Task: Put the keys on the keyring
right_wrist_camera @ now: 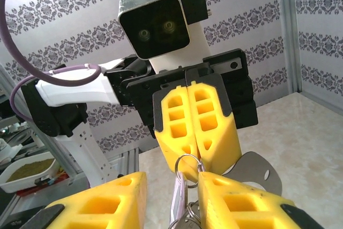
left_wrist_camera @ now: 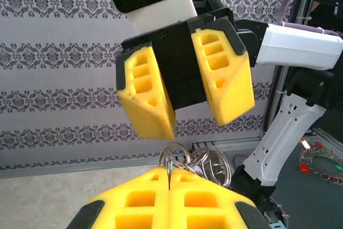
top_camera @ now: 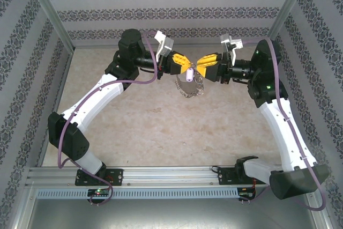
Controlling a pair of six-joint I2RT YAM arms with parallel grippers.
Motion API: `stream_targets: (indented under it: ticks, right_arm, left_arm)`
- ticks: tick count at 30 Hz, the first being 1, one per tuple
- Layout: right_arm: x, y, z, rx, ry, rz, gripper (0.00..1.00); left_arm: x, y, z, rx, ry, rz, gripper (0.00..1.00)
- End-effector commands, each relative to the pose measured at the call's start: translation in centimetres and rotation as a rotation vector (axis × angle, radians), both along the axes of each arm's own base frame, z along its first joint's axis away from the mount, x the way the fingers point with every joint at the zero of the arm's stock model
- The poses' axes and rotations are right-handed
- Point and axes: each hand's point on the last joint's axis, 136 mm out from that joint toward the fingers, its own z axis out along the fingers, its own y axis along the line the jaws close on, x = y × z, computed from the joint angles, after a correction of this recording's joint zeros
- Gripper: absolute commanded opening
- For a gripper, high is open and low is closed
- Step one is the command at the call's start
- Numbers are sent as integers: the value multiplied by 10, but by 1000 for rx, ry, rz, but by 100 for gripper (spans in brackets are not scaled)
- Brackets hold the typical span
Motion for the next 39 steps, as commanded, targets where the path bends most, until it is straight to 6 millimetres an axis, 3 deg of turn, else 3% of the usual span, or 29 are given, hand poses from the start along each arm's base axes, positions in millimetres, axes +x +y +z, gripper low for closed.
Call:
stream_targets:
  ticks: [1,16,19,23,27,30,34,39]
  right_arm:
    - [-5,4,10,3,-62,37,31]
    - [2,14,4,-5,-40,68,27]
    - [3,16,2,-7,-31,78,19]
    - [4,15,0,-10,-29,76,0]
    - [7,11,0,-15,-36,49,0]
    - [11,4,0,-16,-38,21,0]
    - [11,-1,2,-17,-48,4,0]
    - [13,-3,1,-19,-47,-11,0]
  left_arm:
    - [-7,6,20,-27,-42,-30,0]
    - [-9,4,18,-18,-35,-56,0]
    - [-7,3,17,-15,-31,-56,0]
    - [-7,2,17,-15,-33,-59,0]
    - [4,2,14,-9,-22,5,0]
    - [29,11,15,-20,-14,182,18]
    - [56,39,20,-87,29,360,40]
    - [54,46,20,-87,77,347,46]
